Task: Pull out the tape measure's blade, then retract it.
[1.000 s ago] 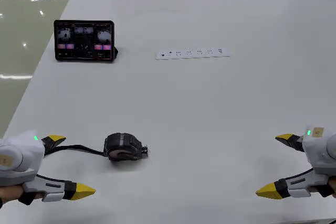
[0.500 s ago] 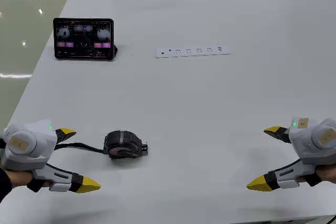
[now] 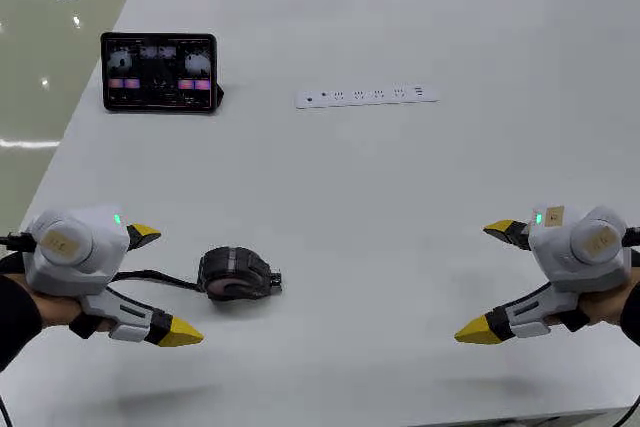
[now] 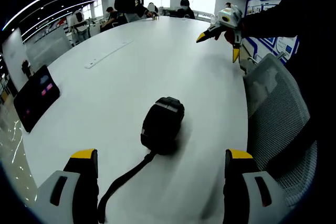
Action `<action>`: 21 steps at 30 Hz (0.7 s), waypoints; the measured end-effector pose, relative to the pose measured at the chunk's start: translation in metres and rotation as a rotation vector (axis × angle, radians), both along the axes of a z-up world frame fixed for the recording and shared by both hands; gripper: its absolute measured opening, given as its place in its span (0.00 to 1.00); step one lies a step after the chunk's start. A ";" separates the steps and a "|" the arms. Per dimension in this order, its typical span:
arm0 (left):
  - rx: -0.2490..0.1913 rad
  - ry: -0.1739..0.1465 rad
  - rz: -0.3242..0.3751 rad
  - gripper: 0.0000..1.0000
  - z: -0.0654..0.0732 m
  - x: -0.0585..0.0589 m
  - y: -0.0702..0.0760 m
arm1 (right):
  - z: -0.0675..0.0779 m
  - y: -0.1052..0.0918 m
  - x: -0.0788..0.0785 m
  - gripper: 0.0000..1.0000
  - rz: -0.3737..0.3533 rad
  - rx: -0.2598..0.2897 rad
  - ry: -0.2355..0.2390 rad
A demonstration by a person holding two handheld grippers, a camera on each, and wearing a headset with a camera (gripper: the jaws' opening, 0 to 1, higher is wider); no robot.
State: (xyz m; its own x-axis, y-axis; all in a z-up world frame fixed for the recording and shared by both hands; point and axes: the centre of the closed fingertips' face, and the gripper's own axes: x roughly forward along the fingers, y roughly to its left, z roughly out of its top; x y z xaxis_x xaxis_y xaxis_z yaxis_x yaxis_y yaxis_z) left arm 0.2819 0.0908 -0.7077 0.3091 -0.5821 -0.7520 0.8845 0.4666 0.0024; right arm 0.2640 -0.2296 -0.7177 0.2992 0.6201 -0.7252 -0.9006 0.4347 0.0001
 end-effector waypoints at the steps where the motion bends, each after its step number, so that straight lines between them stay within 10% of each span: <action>1: 0.007 -0.003 -0.011 0.99 0.000 0.001 -0.001 | 0.000 0.001 0.001 1.00 0.002 -0.001 0.001; 21: 0.135 0.007 -0.181 0.99 -0.014 0.012 -0.030 | -0.010 0.053 0.027 1.00 0.144 -0.014 -0.017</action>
State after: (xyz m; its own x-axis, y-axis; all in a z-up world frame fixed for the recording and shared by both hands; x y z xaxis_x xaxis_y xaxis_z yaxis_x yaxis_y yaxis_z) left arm 0.2940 0.0612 -0.7216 0.2028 -0.5215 -0.8288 0.9541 0.2958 0.0474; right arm 0.2908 -0.1761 -0.7278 0.2195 0.6476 -0.7297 -0.9536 0.3004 -0.0203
